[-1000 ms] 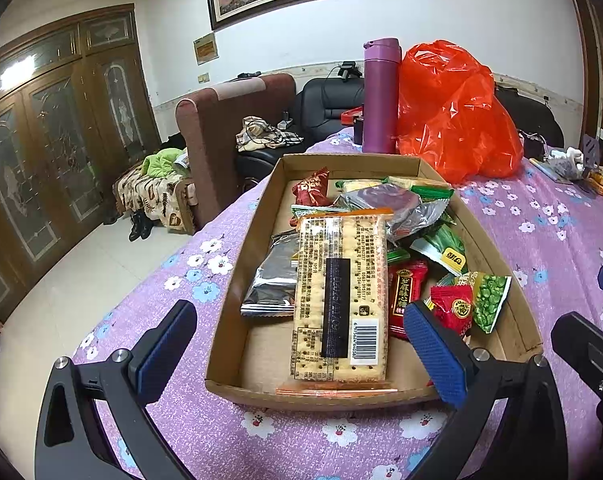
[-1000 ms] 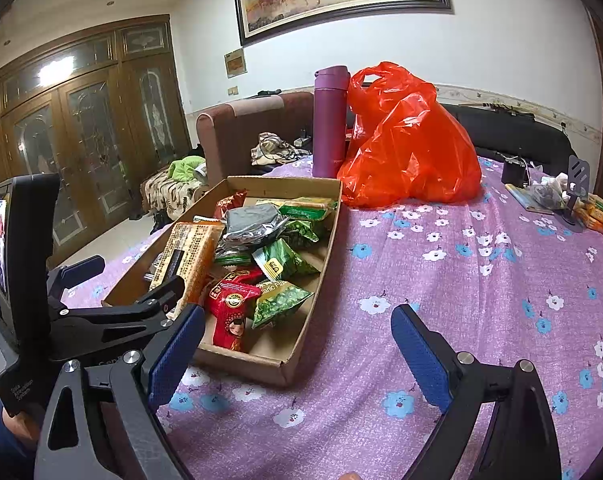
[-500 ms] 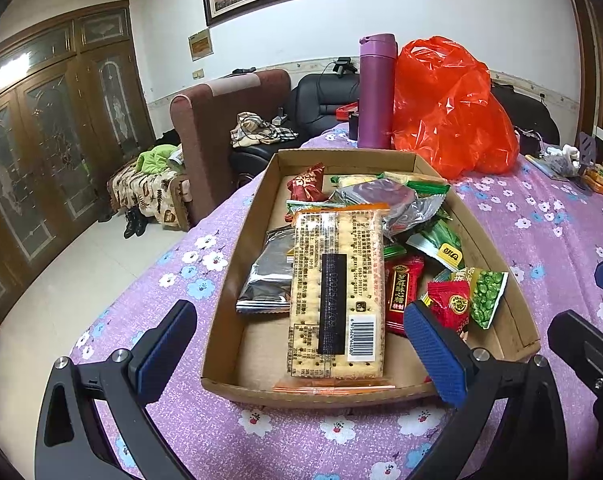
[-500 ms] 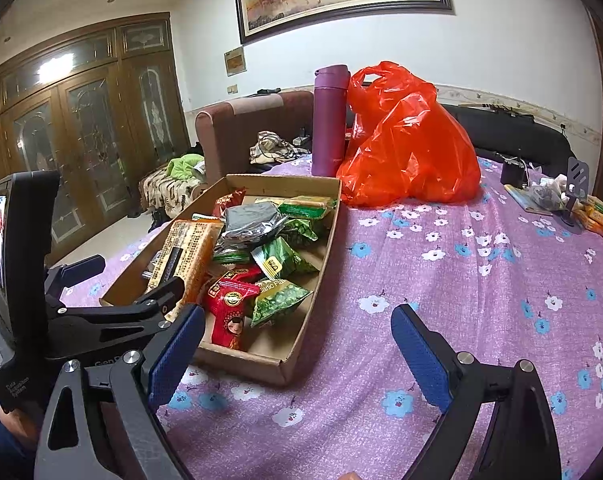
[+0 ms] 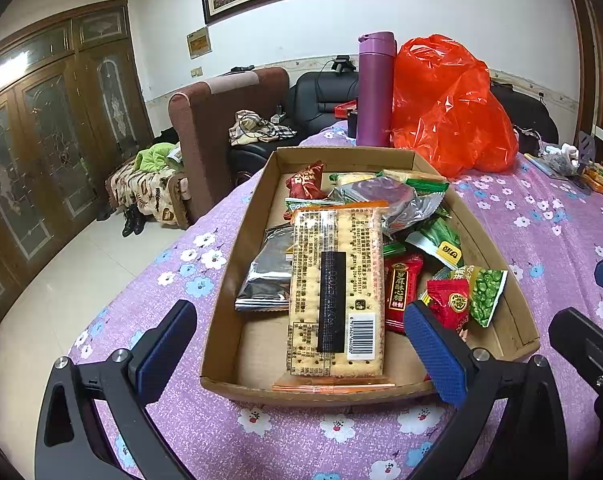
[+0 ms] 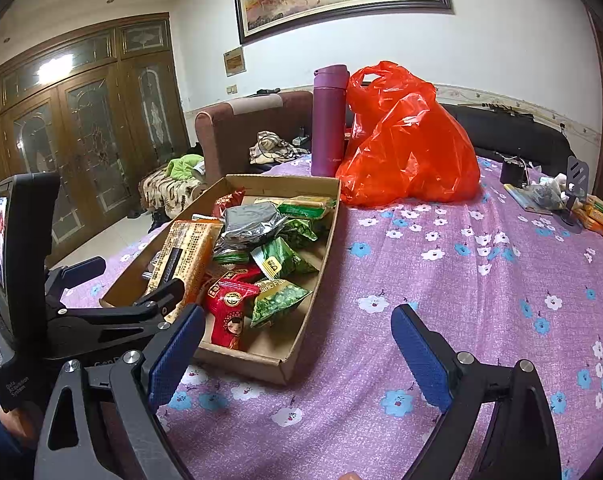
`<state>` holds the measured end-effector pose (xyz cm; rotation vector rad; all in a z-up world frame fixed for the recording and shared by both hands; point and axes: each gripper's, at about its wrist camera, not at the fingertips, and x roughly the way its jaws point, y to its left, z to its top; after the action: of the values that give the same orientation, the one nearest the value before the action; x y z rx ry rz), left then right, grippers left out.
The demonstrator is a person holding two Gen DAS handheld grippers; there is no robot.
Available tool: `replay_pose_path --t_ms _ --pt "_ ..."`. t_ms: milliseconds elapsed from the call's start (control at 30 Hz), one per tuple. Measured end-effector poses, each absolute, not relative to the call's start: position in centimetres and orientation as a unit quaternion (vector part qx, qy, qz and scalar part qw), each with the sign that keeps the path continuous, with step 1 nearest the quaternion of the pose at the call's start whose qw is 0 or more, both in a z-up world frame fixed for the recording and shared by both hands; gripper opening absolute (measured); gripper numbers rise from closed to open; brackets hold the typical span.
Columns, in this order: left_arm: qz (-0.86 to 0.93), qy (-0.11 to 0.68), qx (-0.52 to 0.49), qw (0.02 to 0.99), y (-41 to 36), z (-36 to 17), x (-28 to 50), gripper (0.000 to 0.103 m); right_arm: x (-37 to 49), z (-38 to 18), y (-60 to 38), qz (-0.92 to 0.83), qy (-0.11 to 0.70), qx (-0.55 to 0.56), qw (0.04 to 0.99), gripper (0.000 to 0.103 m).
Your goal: Organize snacks
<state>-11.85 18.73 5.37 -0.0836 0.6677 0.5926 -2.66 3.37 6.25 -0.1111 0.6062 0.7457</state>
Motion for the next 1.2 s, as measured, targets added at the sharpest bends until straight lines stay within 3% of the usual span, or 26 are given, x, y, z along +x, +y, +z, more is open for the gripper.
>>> replay_pose_path --t_ms 1200 --pt "0.269 0.335 -0.044 0.902 18.88 5.13 -11.50 0.103 -2.48 6.01 3.44 0.352 0.300 -0.053 0.885 0.097"
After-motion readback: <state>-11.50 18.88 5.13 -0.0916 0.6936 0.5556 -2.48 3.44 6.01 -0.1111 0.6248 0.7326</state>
